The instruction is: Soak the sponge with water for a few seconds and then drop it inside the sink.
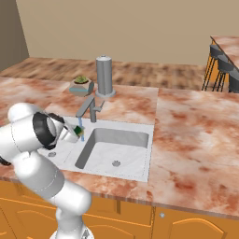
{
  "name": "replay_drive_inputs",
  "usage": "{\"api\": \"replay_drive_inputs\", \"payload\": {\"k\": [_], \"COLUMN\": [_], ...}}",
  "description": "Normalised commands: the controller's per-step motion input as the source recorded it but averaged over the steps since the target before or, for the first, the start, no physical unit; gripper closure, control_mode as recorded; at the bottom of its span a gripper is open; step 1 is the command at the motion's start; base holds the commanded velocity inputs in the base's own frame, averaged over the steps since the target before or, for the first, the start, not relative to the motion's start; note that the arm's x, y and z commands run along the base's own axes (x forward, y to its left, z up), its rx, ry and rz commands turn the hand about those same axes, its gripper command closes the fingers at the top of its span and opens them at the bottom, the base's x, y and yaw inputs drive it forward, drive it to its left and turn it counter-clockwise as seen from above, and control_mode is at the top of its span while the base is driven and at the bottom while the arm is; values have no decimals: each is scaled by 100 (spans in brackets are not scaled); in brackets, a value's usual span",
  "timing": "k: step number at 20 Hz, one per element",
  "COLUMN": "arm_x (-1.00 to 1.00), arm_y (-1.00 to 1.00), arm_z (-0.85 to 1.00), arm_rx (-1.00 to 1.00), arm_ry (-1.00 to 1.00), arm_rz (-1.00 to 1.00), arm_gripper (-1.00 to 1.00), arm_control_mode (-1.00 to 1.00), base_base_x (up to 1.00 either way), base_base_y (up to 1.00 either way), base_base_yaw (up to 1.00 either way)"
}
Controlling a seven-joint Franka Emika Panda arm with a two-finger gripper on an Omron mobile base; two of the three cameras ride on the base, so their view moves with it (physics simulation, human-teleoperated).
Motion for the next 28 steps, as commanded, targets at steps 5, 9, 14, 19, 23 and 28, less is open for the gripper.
{"api": "replay_drive_inputs", "payload": {"k": [5, 9, 14, 19, 23, 28], "arm_x": [2, 9, 11, 16, 14, 2], "arm_y": [28, 11, 0, 0, 0, 0], "arm_z": [0, 0, 0, 0, 0, 0], "arm_rx": [-6, -7, -1, 0, 0, 0], "arm_ry": [0, 0, 0, 0, 0, 0], "arm_rz": [-6, -10, -6, -3, -1, 0], "arm_gripper": [100, 100, 100, 100, 100, 100], "arm_control_mode": [-100, -100, -100, -100, -100, -100], "base_base_x": [0, 0, 0, 0, 0, 0], "base_base_y": [0, 0, 0, 0, 0, 0], "base_base_yaw": [0, 0, 0, 0, 0, 0]}}
